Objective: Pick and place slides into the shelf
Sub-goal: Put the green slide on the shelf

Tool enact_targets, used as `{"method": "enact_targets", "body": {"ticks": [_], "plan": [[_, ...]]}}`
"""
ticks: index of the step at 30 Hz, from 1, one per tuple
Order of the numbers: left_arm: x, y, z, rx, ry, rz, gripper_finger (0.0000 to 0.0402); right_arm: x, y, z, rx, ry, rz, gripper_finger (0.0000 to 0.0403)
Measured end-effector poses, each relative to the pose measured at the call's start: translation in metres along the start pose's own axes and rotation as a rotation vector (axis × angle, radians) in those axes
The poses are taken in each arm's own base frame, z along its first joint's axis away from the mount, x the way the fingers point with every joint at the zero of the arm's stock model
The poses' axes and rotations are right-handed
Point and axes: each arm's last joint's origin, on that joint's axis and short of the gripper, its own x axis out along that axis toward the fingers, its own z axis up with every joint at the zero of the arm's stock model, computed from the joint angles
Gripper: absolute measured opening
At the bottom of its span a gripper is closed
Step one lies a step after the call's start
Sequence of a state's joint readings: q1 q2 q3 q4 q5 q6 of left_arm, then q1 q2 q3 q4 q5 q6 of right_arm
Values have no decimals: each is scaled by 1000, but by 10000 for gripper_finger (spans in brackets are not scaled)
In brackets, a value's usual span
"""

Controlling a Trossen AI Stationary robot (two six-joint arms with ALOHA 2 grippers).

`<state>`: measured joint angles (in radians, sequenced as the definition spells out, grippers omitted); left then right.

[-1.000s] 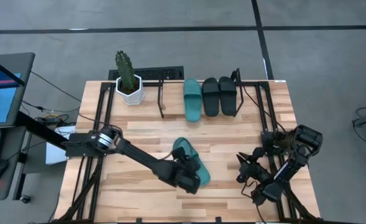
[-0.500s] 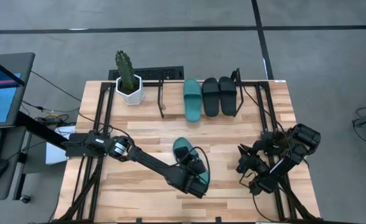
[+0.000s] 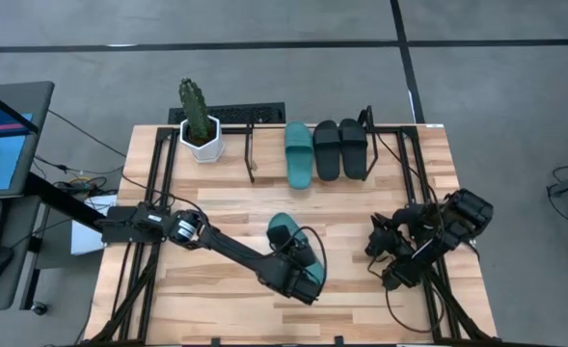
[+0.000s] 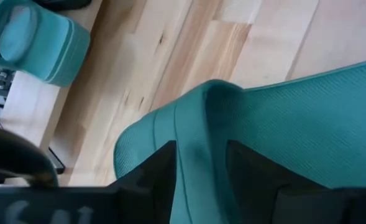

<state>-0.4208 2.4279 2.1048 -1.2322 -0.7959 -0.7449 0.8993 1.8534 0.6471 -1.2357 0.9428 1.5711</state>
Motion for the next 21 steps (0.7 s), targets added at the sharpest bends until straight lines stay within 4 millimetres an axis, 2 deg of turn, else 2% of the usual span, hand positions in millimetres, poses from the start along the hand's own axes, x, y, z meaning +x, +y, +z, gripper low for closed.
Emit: {"method": "enact_targets", "body": {"ticks": [18, 21], "plan": [[19, 16, 7, -46, 127, -33, 83, 4, 4, -2, 51, 9, 28, 59], [25, 20, 8, -47, 184, -55, 52, 4, 5, -2, 57, 10, 32, 59]]}}
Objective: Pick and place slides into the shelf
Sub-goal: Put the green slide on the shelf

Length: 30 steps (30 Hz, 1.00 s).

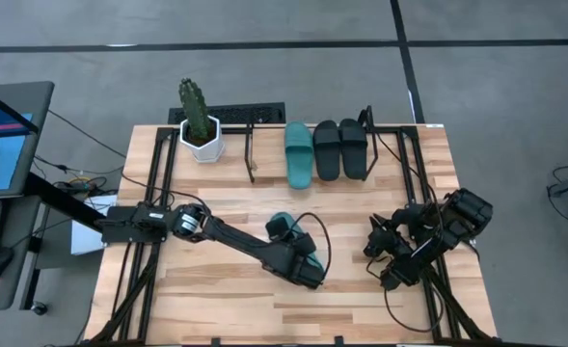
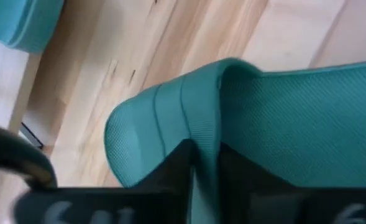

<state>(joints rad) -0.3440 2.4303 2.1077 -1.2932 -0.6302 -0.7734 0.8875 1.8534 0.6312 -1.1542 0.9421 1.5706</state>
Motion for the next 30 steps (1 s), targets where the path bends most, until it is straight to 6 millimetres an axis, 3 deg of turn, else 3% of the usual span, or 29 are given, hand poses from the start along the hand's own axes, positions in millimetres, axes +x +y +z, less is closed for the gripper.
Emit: {"method": "enact_targets", "body": {"ticks": [3, 10, 30], "plan": [[4, 3, -4, 35, 42, 48, 11, 0, 1, 0, 5, 0, 4, 59], [2, 1, -20, 101, 37, 190, 3, 0, 3, 0, 26, 3, 20, 59], [-52, -16, -33, 250, -169, 239, 1, -1, 6, -1, 106, 57, 41, 59]]}}
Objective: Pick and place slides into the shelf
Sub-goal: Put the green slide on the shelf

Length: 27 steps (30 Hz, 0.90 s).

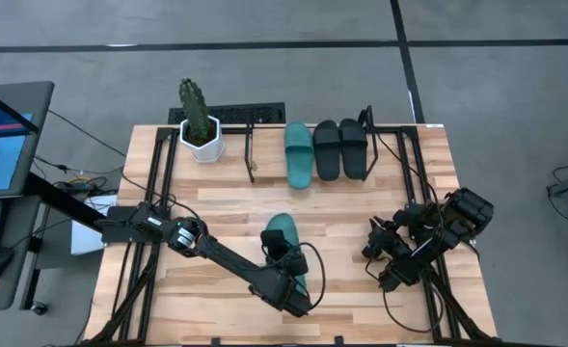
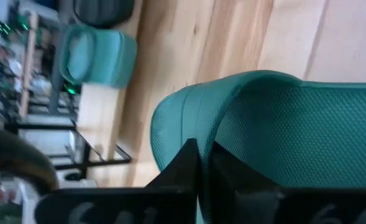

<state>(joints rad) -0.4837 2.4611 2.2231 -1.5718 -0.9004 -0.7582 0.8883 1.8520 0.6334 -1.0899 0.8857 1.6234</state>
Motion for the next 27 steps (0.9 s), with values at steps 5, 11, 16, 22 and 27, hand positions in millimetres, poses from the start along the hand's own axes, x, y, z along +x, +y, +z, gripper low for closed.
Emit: {"method": "enact_targets", "body": {"ticks": [5, 11, 16, 22, 27], "plan": [[-2, 2, 2, 93, -76, 82, 0, 0, 0, 0, 4, 0, 3, 59], [-1, 8, 6, 210, -152, 199, 0, 2, 1, 1, 13, 7, -3, 59], [-13, 34, 13, 209, -211, 260, 0, 5, 1, 4, 26, 22, -16, 59], [-42, 80, 18, 163, -297, 318, 0, 9, 1, 7, 44, 40, -29, 59], [-56, 111, 18, 198, -311, 348, 0, 9, 2, 11, 47, 25, -32, 59]]}}
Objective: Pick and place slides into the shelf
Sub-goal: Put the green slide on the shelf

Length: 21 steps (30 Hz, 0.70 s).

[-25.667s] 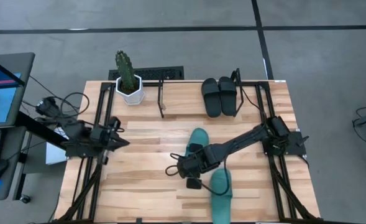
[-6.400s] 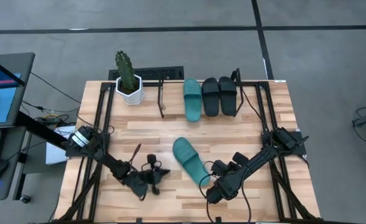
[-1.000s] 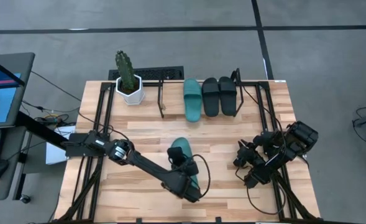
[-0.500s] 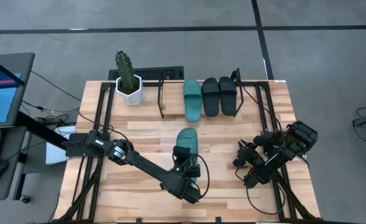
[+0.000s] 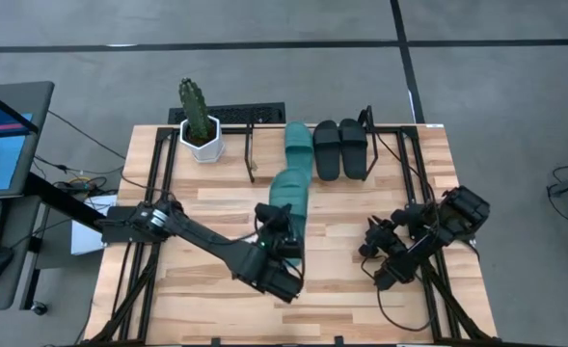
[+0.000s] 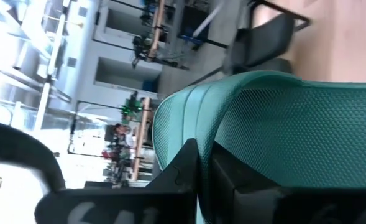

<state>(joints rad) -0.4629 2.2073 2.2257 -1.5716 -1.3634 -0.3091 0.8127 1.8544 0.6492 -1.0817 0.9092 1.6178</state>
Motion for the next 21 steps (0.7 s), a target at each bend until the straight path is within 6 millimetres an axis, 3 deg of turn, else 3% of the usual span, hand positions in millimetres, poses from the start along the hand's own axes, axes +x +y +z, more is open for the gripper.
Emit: {"method": "enact_targets", "body": {"ticks": [7, 13, 21], "plan": [[9, 51, -10, -2, 7, 76, 0, 3, 3, 5, 39, 6, 3, 59], [25, 87, -46, -1, 74, 63, 0, 8, 6, 8, 84, 27, 8, 59], [39, 94, -107, 28, 142, 79, 0, 16, 6, 14, 105, 53, -14, 59]]}}
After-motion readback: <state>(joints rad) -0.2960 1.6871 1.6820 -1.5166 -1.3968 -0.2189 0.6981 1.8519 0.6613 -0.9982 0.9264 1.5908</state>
